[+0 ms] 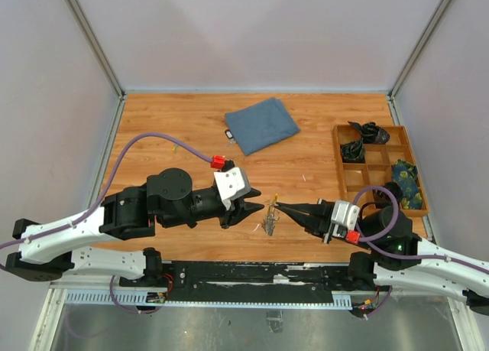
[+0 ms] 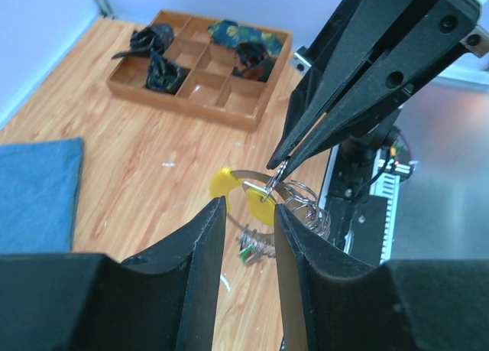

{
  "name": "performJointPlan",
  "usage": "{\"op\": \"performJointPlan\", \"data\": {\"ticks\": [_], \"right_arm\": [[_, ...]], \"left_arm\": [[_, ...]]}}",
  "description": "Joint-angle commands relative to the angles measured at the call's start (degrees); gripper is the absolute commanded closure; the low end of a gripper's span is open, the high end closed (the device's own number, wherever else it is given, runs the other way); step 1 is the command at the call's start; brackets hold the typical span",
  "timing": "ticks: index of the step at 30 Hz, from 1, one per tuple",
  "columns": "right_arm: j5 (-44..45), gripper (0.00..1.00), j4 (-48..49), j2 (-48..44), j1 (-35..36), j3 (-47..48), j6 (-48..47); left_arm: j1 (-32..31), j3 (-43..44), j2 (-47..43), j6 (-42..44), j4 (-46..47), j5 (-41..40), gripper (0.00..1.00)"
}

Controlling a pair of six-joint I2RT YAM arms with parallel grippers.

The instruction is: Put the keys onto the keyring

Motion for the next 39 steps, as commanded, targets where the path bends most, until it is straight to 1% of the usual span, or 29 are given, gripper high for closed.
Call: {"op": "performJointPlan", "data": {"ticks": [1,7,16,22,33,34,39], "right_arm": [[-4.2,1.0,5.2,-1.2,0.5,2.7,2.4],[-5.5,1.0,7.0,-1.5,0.5,2.5,3.7],[-6.5,1.0,7.6,-1.5,0.5,2.7,4.4],[-6.2,1.0,7.6,-1.9,0.5,2.7,4.5],[-5.8,1.0,7.8,-2.2,0.5,2.8,4.6],[-5.8,1.0,7.8,-2.3,0.6,2.7,4.6],[-5.4,1.0,8.2,-2.8,0.5,2.6,4.8]], "left_arm": [[-0.2,-0.7,-1.6,1.1,5.6,5.6,0.62],[-0.2,-0.9,-1.1,1.9,5.7,9.2,0.63],[-0.2,-1.0,0.1,2.1,6.0,10.3,0.65],[-0.2,-0.7,0.8,2.0,5.7,11.4,0.72],[-0.2,-0.3,1.3,2.1,4.8,10.6,0.98],[-0.2,-0.2,1.3,2.1,4.8,10.5,0.99],[-0.2,-0.3,1.3,2.0,4.6,9.6,0.99]]}}
